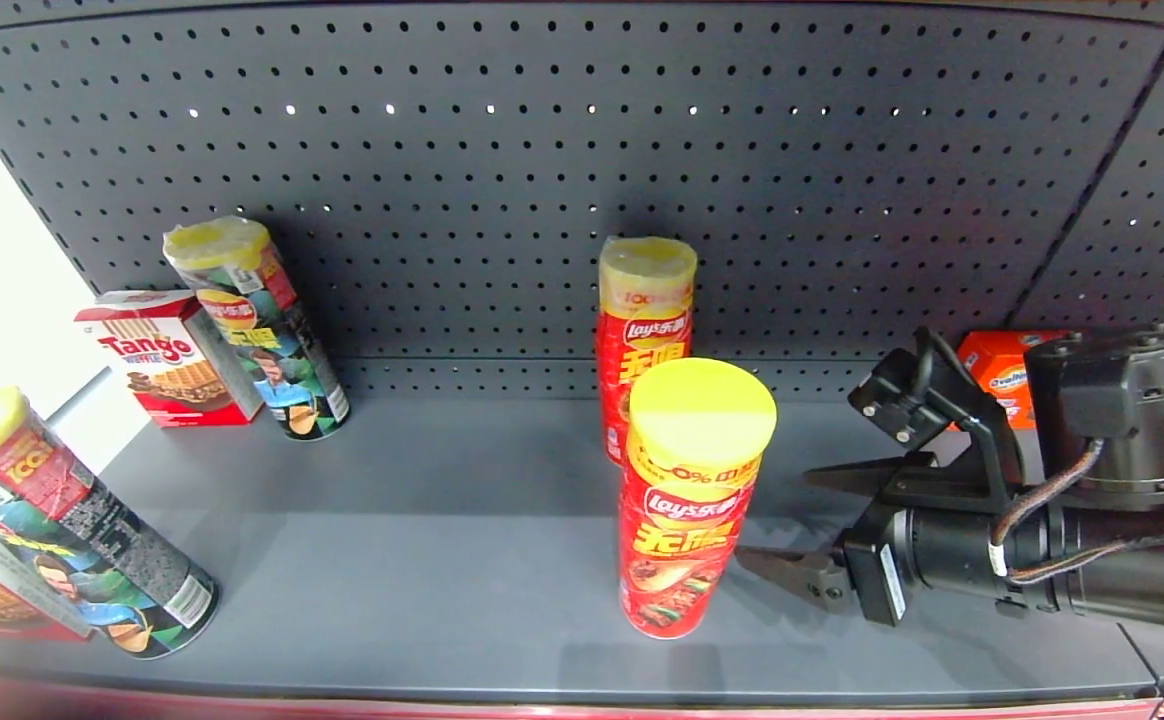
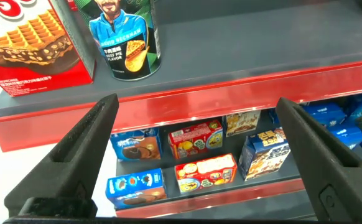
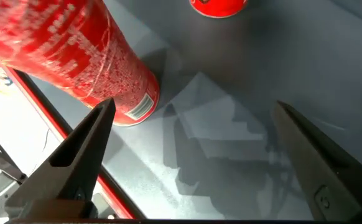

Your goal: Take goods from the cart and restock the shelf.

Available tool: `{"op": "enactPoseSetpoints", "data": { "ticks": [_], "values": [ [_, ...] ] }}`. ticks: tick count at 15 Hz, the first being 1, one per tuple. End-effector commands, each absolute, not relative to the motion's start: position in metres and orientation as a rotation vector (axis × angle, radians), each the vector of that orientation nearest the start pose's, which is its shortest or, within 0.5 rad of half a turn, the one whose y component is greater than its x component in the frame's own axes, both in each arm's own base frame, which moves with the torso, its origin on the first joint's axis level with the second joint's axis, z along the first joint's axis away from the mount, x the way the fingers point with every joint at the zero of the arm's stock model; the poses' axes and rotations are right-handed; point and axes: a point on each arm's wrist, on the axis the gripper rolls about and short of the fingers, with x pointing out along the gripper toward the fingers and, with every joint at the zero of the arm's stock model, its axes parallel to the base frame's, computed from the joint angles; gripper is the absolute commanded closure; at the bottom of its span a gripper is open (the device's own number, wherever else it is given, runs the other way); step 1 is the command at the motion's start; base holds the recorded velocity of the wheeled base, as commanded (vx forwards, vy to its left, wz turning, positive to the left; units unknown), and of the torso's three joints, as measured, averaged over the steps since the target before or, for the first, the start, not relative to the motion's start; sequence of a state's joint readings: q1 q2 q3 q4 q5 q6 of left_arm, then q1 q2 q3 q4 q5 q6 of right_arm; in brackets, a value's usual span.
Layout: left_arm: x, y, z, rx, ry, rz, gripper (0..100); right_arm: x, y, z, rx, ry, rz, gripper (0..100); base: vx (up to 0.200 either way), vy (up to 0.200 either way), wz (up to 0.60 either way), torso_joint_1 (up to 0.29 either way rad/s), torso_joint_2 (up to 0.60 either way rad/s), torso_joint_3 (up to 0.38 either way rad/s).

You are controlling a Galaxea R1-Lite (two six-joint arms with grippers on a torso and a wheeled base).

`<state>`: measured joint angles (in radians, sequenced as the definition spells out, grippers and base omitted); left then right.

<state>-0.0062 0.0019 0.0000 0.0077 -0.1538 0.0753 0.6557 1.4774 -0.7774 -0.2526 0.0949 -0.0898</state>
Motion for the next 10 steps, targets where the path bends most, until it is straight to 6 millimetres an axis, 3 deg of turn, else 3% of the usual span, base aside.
{"op": "enactPoseSetpoints", "data": {
  "ticks": [1, 10],
  "values": [
    [-0.0227, -0.0033, 0.0748, 0.074, 0.006, -0.160, 0, 0.1950, 0.1544, 0.1983, -0.214, 0.411, 0.763, 0, 0.000, 0.000, 0.00, 0.000, 0.00, 0.000],
    [-0.0227, -0.0033, 0.0748, 0.074, 0.006, -0.160, 0, 0.1953, 0.1498, 0.1973, -0.212, 0.416, 0.748, 0, 0.000, 0.000, 0.00, 0.000, 0.00, 0.000]
  ]
}}
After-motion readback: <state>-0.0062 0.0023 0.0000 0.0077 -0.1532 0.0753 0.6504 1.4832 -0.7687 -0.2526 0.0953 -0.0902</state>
